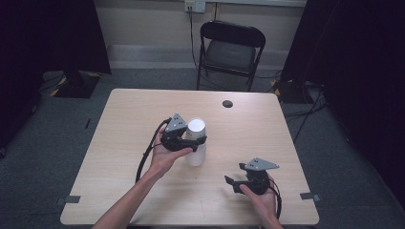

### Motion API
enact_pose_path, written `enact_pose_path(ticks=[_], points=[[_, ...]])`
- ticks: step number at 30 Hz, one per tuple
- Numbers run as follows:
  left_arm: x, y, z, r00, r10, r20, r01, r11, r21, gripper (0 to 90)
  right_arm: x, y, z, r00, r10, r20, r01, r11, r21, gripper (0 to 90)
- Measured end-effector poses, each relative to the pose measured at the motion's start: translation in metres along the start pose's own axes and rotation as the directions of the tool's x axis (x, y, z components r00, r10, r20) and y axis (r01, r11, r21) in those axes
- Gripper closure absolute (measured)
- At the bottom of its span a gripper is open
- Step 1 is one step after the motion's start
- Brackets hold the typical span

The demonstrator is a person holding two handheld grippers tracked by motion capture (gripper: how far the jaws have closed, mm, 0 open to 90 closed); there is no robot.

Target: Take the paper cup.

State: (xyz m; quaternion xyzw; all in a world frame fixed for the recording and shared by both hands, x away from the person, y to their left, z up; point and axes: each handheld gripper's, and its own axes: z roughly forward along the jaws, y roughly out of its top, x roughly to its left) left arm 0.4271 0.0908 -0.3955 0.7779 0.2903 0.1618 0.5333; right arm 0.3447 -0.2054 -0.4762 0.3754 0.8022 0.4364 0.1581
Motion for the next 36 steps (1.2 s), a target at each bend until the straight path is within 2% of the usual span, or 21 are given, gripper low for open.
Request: enact_pose_path(ticks=[6,13,17,19,24,28,36], points=[[0.0,0.005,-0.002,1.0,0.003,0.004,-0.003,0.9999,-0.016,29.9,0.0,0.0,0.001,1.0,-0.003,0.0,0.003,1.0,0.008,20.7],[0.002,0.011,-0.01,0.9998,-0.013,0.012,0.014,0.9983,-0.056,31.1,0.001,0.0,0.001,1.0,-0.007,0.004,0.007,1.0,0.013,21.4],[0.001,0.013,-0.012,0.9999,-0.009,0.005,0.009,0.9976,-0.068,31.9,0.001,0.0,0.001,1.0,-0.008,0.003,0.008,1.0,0.012,21.4],[-0.001,0.013,-0.012,0.9999,0.0,0.014,0.001,0.9966,-0.083,32.1,0.001,0.0,0.001,1.0,-0.007,0.003,0.007,1.0,0.013,21.4],[0.0,0.016,-0.017,1.0,-0.001,-0.009,0.0,0.9937,-0.112,32.7,0.001,0.0,0.0,0.9999,-0.008,0.008,0.008,1.0,0.001,21.8],[0.001,0.018,-0.021,1.0,-0.006,-0.008,0.004,0.9911,-0.133,33.4,0.0,0.0,-0.001,0.9999,-0.005,0.01,0.005,1.0,0.001,21.8],[-0.005,0.023,-0.028,0.9995,0.031,0.0,-0.031,0.9879,-0.152,33.7,0.0,0.001,-0.004,1.0,0.0,0.008,0.0,1.0,-0.006,21.8]])
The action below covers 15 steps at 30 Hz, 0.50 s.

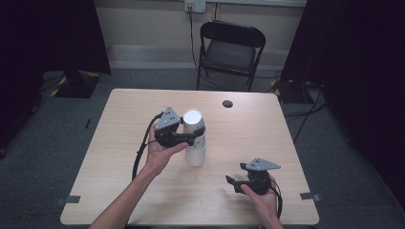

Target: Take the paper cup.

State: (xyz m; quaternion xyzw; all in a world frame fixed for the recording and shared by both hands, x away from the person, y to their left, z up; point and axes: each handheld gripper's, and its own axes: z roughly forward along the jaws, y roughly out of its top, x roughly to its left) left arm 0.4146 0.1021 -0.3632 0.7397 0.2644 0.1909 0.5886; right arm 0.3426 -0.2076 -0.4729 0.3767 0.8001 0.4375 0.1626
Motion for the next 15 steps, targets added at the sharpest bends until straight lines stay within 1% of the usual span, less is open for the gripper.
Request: enact_pose_path(ticks=[1,4,6,7,10,11,12,15], points=[[0.0,0.001,-0.001,1.0,-0.005,-0.004,0.005,1.0,-0.004,33.7,0.0,0.0,0.0,1.0,0.0,-0.001,0.0,1.0,0.0,21.8],[0.0,0.004,-0.005,1.0,0.001,-0.009,-0.002,0.9999,-0.017,33.8,0.001,0.0,0.0,1.0,-0.003,-0.004,0.003,1.0,0.004,22.0],[0.0,0.005,-0.007,0.9999,0.001,-0.013,-0.001,0.9997,-0.023,33.8,0.001,0.0,0.0,0.9998,-0.002,-0.022,0.002,1.0,0.002,25.6],[0.0,0.006,-0.008,0.9999,0.001,-0.012,-0.001,0.9995,-0.03,33.8,0.001,0.001,0.0,0.9995,0.0,-0.03,0.0,1.0,0.004,25.5],[0.0,0.007,-0.011,0.9999,0.0,-0.016,0.0,0.9993,-0.036,34.0,0.002,0.001,0.0,0.9995,-0.003,-0.031,0.003,1.0,0.004,25.1],[0.0,0.008,-0.013,0.9995,-0.004,-0.032,0.002,0.9987,-0.051,34.3,0.002,0.001,0.0,0.9995,-0.004,-0.033,0.004,1.0,0.0,24.4],[0.001,0.009,-0.014,0.9994,-0.015,-0.03,0.014,0.9985,-0.052,34.3,0.002,0.001,0.0,0.9995,-0.004,-0.032,0.004,1.0,0.0,24.3],[0.0,0.009,-0.015,0.9995,-0.014,-0.029,0.013,0.9988,-0.047,34.8,0.001,0.001,0.0,0.9995,-0.003,-0.031,0.003,1.0,-0.002,24.3]])
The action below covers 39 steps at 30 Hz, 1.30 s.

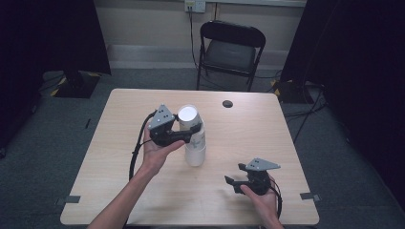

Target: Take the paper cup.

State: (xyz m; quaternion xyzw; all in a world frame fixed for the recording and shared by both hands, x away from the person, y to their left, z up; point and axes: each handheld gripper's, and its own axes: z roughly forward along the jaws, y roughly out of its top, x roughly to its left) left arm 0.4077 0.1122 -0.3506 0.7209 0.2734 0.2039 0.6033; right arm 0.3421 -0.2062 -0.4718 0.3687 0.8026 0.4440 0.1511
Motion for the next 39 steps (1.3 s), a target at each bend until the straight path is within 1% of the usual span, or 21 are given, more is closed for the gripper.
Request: enact_pose_path(ticks=[3,5,6,8,9,12,16,18,19,21,23,24,26,27,29,30,32,34,36,38,39], points=[[0.001,0.002,-0.004,1.0,-0.006,0.003,0.006,1.0,0.004,34.8,0.001,0.001,-0.001,1.0,-0.005,-0.003,0.005,1.0,-0.002,26.9],[0.0,0.003,-0.008,0.9998,-0.021,0.007,0.021,0.9998,0.007,34.8,0.002,0.002,-0.001,0.9999,-0.013,-0.006,0.013,1.0,-0.004,27.3],[0.0,0.004,-0.01,0.9996,-0.025,0.015,0.025,0.9997,0.003,34.8,0.003,0.002,-0.001,0.9998,-0.019,-0.001,0.019,1.0,-0.007,27.3],[0.001,0.005,-0.014,0.9982,-0.038,0.047,0.038,0.9992,-0.006,34.7,0.005,0.003,0.0,0.9996,-0.028,0.003,0.028,1.0,-0.01,27.3],[0.002,0.005,-0.016,0.9973,-0.047,0.056,0.048,0.9988,-0.01,34.6,0.006,0.004,0.0,0.9995,-0.031,0.002,0.031,0.999,-0.011,27.3],[0.002,0.005,-0.021,0.9944,-0.061,0.087,0.061,0.9981,-0.003,34.3,0.008,0.005,0.001,0.9993,-0.036,-0.004,0.036,0.999,-0.012,27.2],[0.003,0.003,-0.027,0.9937,-0.06,0.095,0.059,0.9982,0.008,34.3,0.01,0.009,0.0,0.9992,-0.037,-0.014,0.037,0.999,-0.02,26.5],[0.003,0.001,-0.031,0.995,-0.052,0.086,0.05,0.9985,0.023,34.3,0.01,0.009,-0.001,0.9992,-0.035,-0.018,0.034,0.999,-0.018,26.5],[0.003,-0.001,-0.034,0.9943,-0.061,0.087,0.059,0.9978,0.032,34.3,0.01,0.01,-0.001,0.9991,-0.038,-0.019,0.038,0.999,-0.022,26.5],[0.003,-0.005,-0.038,0.9951,-0.055,0.082,0.051,0.9973,0.053,34.2,0.011,0.011,-0.001,0.999,-0.039,-0.022,0.039,0.999,-0.024,26.5],[0.002,-0.007,-0.04,0.995,-0.051,0.086,0.047,0.9975,0.053,33.5,0.012,0.012,-0.001,0.9989,-0.041,-0.023,0.04,0.999,-0.03,26.5],[0.0,-0.011,-0.045,0.9956,-0.016,0.092,0.009,0.9977,0.068,33.4,0.013,0.013,-0.002,0.9985,-0.043,-0.033,0.042,0.998,-0.043,28.4],[-0.001,-0.016,-0.049,0.9956,-0.017,0.092,0.008,0.9953,0.097,33.4,0.015,0.013,-0.004,0.9981,-0.047,-0.039,0.045,0.998,-0.054,29.6],[-0.001,-0.016,-0.049,0.9956,-0.017,0.092,0.008,0.9953,0.097,33.4,0.015,0.013,-0.004,0.9981,-0.047,-0.039,0.045,0.998,-0.054,29.6],[-0.005,-0.023,-0.053,0.9955,-0.014,0.093,0.004,0.994,0.11,33.5,0.019,0.015,-0.003,0.9971,-0.053,-0.055,0.051,0.998,-0.045,29.7],[-0.005,-0.023,-0.053,0.9955,-0.014,0.093,0.004,0.994,0.11,33.5,0.019,0.015,-0.003,0.9971,-0.053,-0.055,0.051,0.998,-0.045,29.7],[-0.007,-0.028,-0.054,0.9948,-0.024,0.099,0.012,0.9922,0.124,33.5,0.021,0.016,-0.002,0.9963,-0.052,-0.068,0.05,0.998,-0.038,29.7],[-0.01,-0.036,-0.055,0.9924,-0.044,0.115,0.029,0.9912,0.129,33.5,0.025,0.019,-0.001,0.9948,-0.059,-0.083,0.056,0.998,-0.038,29.6],[-0.013,-0.042,-0.056,0.9916,-0.041,0.122,0.024,0.99,0.139,33.3,0.027,0.021,-0.002,0.9938,-0.058,-0.095,0.054,0.998,-0.043,29.6],[-0.013,-0.048,-0.057,0.9902,-0.064,0.124,0.047,0.9894,0.138,33.1,0.029,0.024,-0.001,0.9928,-0.067,-0.099,0.063,0.997,-0.042,29.7],[-0.012,-0.051,-0.059,0.9904,-0.073,0.117,0.056,0.9883,0.142,33.0,0.03,0.024,-0.001,0.992,-0.07,-0.105,0.067,0.997,-0.038,29.9]])
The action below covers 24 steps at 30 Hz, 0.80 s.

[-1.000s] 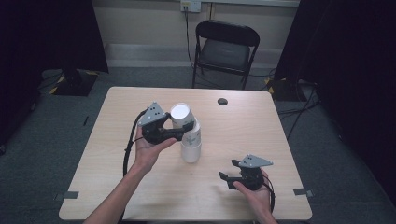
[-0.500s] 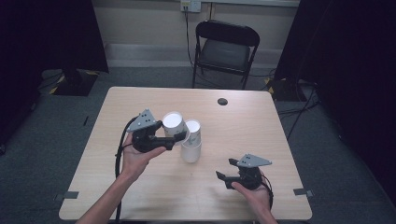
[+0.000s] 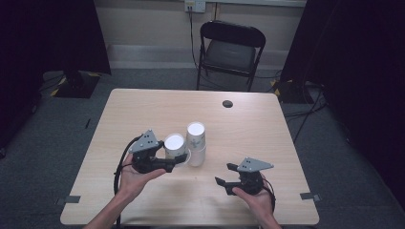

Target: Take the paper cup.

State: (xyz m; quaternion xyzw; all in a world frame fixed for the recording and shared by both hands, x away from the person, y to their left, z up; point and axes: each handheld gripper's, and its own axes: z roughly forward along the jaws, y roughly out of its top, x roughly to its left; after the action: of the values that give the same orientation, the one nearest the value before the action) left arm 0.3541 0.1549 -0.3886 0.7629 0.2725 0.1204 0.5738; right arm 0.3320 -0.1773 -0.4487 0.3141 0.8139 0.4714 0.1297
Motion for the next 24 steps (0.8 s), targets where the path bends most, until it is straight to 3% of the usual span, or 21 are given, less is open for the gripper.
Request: enact_pose_path(ticks=[3,6,9,12,14,18,19,20,22,23,24], points=[[0.001,-0.005,-0.002,0.9996,-0.025,-0.011,0.025,0.9996,0.014,32.8,0.002,0.001,0.001,0.9999,-0.005,-0.011,0.005,1.0,0.007,30.6],[0.0,-0.018,-0.008,0.9971,-0.073,-0.022,0.074,0.9965,0.039,32.8,0.008,0.005,0.004,0.9983,-0.046,-0.036,0.046,0.999,0.008,30.6],[-0.001,-0.025,-0.013,0.9951,-0.095,-0.028,0.096,0.9942,0.047,32.8,0.015,0.009,0.009,0.9969,-0.061,-0.049,0.062,0.998,0.006,30.4],[-0.001,-0.029,-0.015,0.9928,-0.116,-0.027,0.117,0.9926,0.032,32.4,0.023,0.013,0.015,0.9948,-0.086,-0.055,0.086,0.996,0.006,29.2],[0.002,-0.036,-0.018,0.9874,-0.158,-0.006,0.158,0.9874,0.006,32.2,0.028,0.015,0.019,0.9928,-0.099,-0.068,0.099,0.995,-0.005,28.9],[0.004,-0.043,-0.019,0.9814,-0.192,0.004,0.192,0.9814,0.004,32.4,0.035,0.018,0.025,0.9892,-0.116,-0.089,0.116,0.993,-0.011,28.8],[0.004,-0.046,-0.02,0.9752,-0.221,0.013,0.221,0.9753,0.002,32.5,0.04,0.021,0.031,0.9859,-0.125,-0.111,0.124,0.992,-0.015,28.7],[0.004,-0.046,-0.02,0.9752,-0.221,0.013,0.221,0.9753,0.002,32.5,0.04,0.021,0.031,0.9859,-0.125,-0.111,0.124,0.992,-0.015,28.7],[0.006,-0.049,-0.021,0.9626,-0.268,0.04,0.268,0.9634,-0.003,32.6,0.048,0.025,0.039,0.981,-0.141,-0.133,0.141,0.99,-0.013,29.9],[0.006,-0.049,-0.021,0.9626,-0.268,0.04,0.268,0.9634,-0.003,32.6,0.051,0.027,0.043,0.9787,-0.15,-0.141,0.15,0.989,-0.01,32.9],[0.005,-0.05,-0.023,0.9541,-0.29,0.075,0.291,0.9566,-0.008,32.6,0.053,0.028,0.046,0.9761,-0.157,-0.151,0.157,0.988,-0.01,37.1]])
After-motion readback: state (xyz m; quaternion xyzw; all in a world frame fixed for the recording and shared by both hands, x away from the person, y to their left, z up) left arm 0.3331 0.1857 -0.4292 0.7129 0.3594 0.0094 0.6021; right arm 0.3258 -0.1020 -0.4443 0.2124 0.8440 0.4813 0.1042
